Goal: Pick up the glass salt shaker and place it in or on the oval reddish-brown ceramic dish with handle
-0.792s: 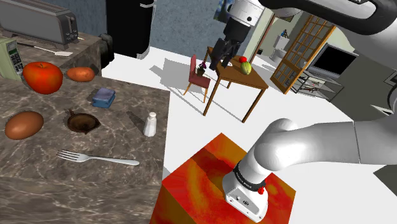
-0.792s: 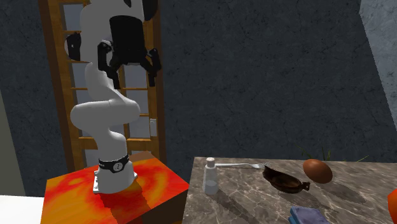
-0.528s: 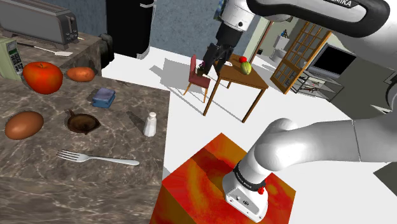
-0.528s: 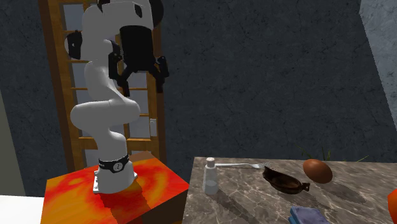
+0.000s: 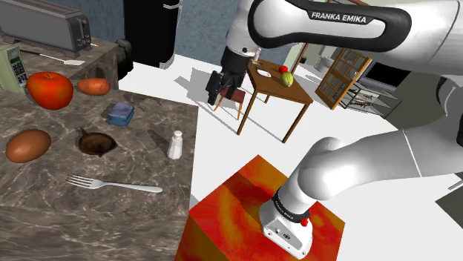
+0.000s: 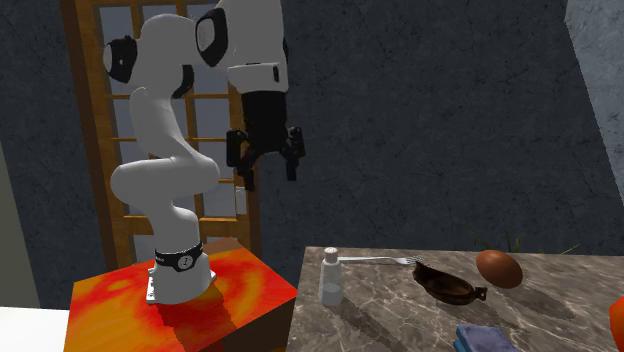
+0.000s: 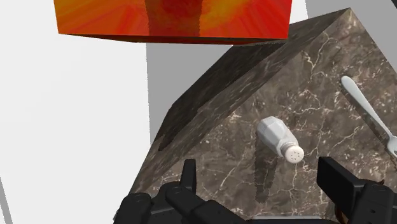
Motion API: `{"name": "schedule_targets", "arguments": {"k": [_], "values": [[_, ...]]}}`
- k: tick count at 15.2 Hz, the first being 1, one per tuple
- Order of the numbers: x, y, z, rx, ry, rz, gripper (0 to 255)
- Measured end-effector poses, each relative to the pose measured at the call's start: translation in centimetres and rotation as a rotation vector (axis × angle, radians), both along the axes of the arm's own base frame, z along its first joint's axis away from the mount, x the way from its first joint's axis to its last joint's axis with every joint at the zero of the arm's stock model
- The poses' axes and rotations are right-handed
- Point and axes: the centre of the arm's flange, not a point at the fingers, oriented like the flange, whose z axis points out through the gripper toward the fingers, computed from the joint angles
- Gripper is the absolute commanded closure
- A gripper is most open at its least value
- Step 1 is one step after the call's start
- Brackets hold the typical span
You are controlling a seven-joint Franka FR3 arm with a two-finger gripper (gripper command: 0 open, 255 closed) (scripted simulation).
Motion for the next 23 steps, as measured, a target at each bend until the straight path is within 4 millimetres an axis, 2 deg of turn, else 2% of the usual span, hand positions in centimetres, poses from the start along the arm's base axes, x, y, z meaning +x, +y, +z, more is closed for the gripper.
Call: {"name": "schedule_targets", "arguments": {"k": [3,8,11,18,23], "values": [[1.6,2.4,-3.1,-0.001,0.006,0.001,0],[3.7,7.1,-7.2,-0.002,0.016,0.003,0],[5.0,8.9,-10.0,-0.003,0.022,0.003,0],[5.3,9.8,-13.8,-0.002,0.023,0.003,0],[5.3,9.8,-14.4,-0.002,0.022,0.003,0]]}}
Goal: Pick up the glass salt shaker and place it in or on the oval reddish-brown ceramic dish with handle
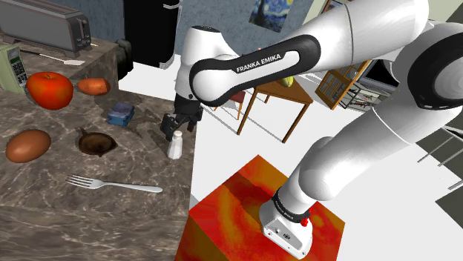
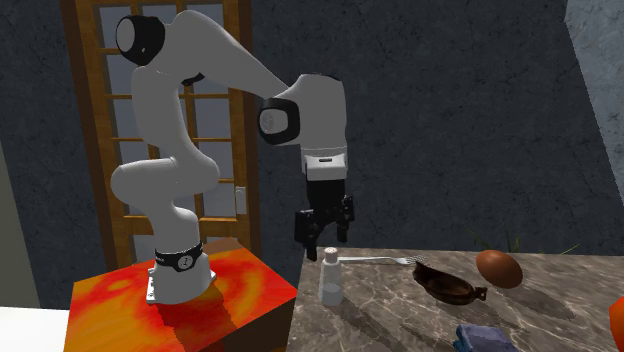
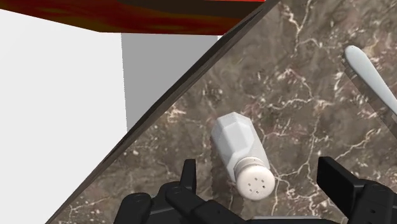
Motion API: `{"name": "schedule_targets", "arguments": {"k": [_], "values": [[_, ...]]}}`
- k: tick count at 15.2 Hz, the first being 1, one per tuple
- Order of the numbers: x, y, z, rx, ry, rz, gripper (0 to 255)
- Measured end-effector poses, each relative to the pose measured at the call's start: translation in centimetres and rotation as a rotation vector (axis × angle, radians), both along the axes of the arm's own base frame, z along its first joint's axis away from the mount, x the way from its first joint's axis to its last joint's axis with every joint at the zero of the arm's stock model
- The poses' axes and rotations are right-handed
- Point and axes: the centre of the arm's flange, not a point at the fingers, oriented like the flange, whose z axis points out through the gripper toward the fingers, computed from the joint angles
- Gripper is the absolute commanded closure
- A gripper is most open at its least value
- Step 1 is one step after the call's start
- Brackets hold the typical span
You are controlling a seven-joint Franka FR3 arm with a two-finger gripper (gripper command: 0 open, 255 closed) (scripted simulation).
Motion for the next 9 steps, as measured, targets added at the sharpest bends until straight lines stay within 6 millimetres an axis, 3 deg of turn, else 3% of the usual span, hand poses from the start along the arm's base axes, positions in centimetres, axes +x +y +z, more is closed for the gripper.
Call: {"name": "schedule_targets", "arguments": {"k": [2,3,9], "values": [[0.00,-0.01,-0.02,0.000,0.000,0.000,0],[0.00,-0.01,-0.02,0.000,0.000,0.000,255],[0.01,-0.01,0.00,0.000,0.000,0.000,255]]}}
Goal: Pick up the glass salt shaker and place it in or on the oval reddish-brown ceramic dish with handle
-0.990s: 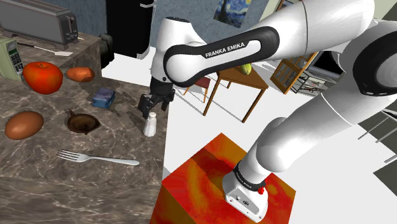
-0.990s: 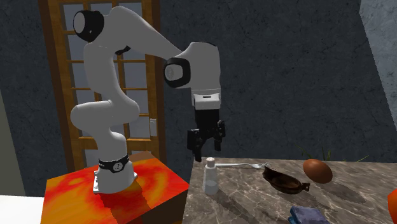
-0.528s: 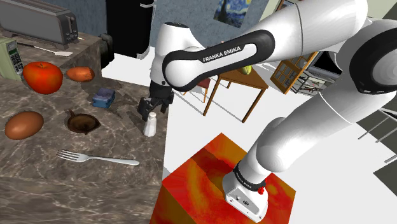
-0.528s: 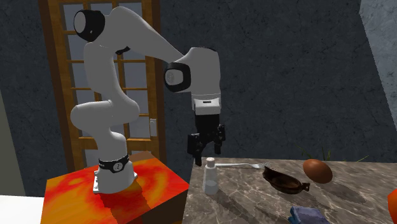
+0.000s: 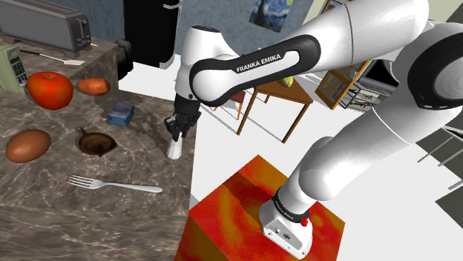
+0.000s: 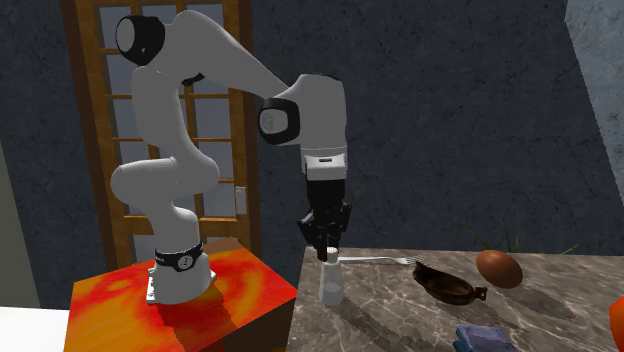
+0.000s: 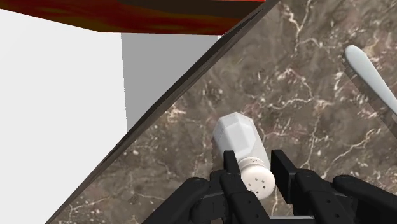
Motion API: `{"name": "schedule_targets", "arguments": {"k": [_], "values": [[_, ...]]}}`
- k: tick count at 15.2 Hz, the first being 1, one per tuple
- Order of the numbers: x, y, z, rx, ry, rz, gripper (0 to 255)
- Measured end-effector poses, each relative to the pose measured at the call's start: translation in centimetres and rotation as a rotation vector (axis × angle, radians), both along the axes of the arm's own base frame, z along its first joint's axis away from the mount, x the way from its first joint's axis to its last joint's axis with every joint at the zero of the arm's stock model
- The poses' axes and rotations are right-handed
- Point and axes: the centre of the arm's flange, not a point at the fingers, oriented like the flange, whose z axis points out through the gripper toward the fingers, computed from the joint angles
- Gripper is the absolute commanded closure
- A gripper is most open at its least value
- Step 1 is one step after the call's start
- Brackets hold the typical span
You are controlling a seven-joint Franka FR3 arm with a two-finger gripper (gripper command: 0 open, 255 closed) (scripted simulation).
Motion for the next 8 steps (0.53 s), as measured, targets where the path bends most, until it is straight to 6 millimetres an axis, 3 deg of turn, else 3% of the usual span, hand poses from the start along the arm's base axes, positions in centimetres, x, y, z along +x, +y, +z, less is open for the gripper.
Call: {"name": "schedule_targets", "arguments": {"k": [4,8], "values": [[0.0,0.0,0.0,0.000,0.000,0.000,255],[0.0,0.0,1.6,0.000,0.000,0.000,255]]}}
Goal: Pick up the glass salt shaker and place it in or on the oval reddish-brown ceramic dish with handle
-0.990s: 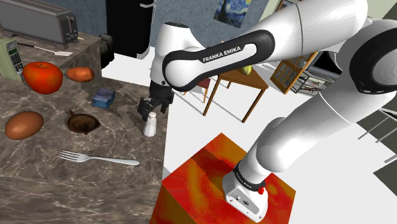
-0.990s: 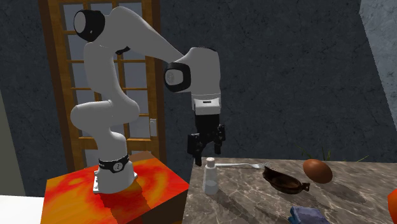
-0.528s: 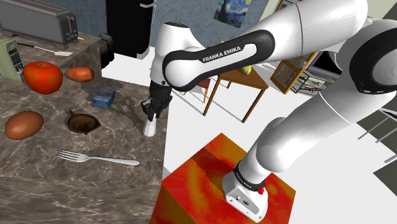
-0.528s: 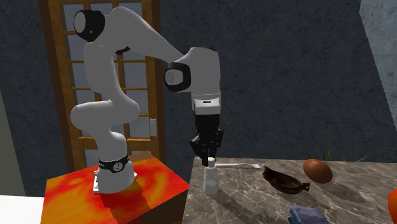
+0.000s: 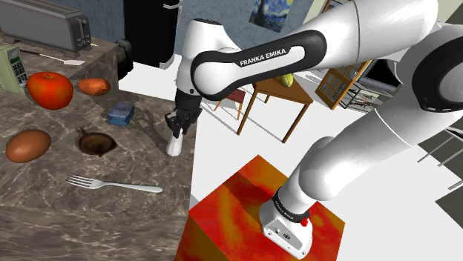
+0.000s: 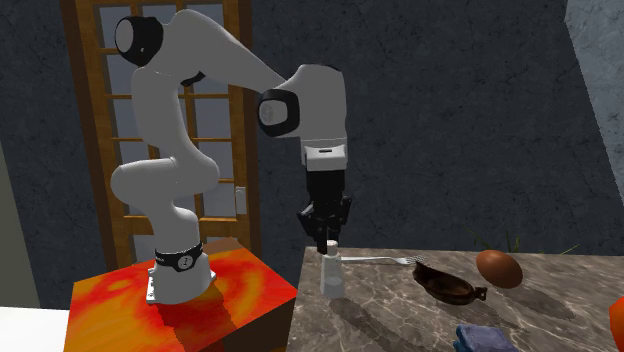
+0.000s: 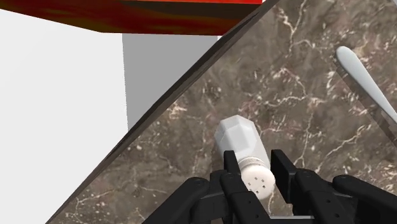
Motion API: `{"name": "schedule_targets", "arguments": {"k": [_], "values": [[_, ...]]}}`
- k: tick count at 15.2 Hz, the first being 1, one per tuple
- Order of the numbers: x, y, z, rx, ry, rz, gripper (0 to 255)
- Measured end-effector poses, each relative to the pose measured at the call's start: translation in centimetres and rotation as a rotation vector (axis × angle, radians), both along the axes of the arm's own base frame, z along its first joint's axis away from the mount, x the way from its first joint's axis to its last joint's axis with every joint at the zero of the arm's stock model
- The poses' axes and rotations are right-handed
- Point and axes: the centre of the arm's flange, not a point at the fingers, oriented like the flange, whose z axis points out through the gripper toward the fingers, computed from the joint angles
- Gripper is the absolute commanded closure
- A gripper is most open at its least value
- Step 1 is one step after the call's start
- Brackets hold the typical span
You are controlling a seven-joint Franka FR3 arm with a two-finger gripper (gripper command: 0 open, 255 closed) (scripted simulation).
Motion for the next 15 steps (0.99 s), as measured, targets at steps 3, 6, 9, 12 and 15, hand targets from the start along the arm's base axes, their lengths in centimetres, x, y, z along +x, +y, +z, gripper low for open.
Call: {"name": "schedule_targets", "arguments": {"k": [3,6,9,12,15], "values": [[0.0,0.0,1.6,0.000,0.000,0.000,255],[0.0,-0.1,3.1,0.000,0.000,0.000,255],[0.0,-0.1,4.8,0.000,0.000,0.000,255],[0.0,0.0,6.4,0.000,0.000,0.000,255],[0.1,0.0,7.9,0.000,0.000,0.000,255]]}}
